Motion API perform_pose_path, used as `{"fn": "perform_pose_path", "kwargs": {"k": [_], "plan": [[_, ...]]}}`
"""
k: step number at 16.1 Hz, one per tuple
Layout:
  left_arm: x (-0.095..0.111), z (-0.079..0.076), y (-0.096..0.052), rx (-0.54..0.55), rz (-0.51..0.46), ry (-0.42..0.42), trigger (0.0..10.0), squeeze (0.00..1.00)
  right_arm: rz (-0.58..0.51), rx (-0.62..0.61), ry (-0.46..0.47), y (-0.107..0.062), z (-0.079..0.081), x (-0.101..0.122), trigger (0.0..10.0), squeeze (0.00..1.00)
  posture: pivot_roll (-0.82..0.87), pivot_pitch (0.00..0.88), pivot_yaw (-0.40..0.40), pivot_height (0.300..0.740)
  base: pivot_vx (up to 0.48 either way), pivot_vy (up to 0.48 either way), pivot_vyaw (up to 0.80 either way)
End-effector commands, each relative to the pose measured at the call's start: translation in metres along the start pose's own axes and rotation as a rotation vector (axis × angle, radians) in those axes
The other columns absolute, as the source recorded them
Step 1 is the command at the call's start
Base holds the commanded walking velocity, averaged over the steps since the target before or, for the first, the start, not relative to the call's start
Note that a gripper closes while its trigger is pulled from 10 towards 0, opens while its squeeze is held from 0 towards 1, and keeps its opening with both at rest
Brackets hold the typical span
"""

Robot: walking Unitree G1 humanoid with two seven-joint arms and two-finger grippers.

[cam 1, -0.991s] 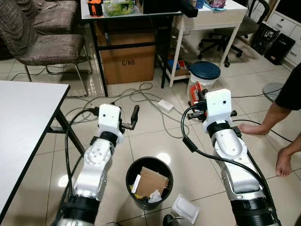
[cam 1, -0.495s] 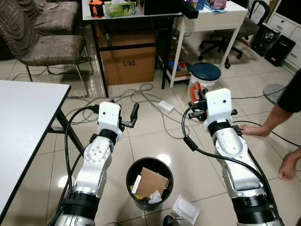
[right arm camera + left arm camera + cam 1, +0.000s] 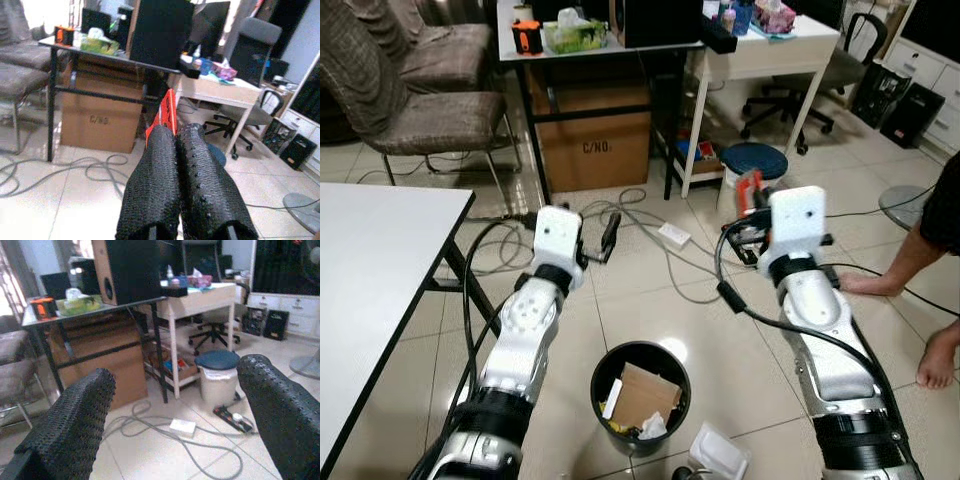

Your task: Picking trash to rubbish bin

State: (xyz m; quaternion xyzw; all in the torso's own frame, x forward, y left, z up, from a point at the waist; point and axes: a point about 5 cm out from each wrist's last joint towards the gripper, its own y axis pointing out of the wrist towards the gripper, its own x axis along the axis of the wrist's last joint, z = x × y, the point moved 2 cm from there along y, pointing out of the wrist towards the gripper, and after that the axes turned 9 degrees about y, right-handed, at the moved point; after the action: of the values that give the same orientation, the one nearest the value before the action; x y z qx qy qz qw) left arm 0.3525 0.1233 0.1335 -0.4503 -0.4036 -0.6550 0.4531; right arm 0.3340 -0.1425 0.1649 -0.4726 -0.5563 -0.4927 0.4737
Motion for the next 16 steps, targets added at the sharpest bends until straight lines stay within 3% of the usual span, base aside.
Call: {"fn": "perform_pose_path", "kwargs": {"k": [1, 8, 16], "plan": [[0.001, -0.002, 0.002, 0.01, -0.004, -0.001, 10.0, 0.0, -0.021, 0.017, -0.013, 0.001, -0.001, 0.003, 10.0, 0.0, -0.08, 0.0, 0.0, 0.74, 0.0, 0.0, 0.0], [-0.006, -0.019, -0.004, 0.021, -0.006, -0.041, 10.0, 0.0, -0.006, 0.062, -0.032, 0.001, 0.001, 0.002, 10.0, 0.0, -0.1, 0.0, -0.067, 0.74, 0.0, 0.0, 0.0], [0.005, -0.024, 0.002, -0.071, -0.043, -0.032, 10.0, 0.0, -0.016, 0.004, 0.004, -0.005, 0.002, 0.0, 10.0, 0.0, -0.11, 0.018, 0.012, 0.74, 0.0, 0.0, 0.0]]}}
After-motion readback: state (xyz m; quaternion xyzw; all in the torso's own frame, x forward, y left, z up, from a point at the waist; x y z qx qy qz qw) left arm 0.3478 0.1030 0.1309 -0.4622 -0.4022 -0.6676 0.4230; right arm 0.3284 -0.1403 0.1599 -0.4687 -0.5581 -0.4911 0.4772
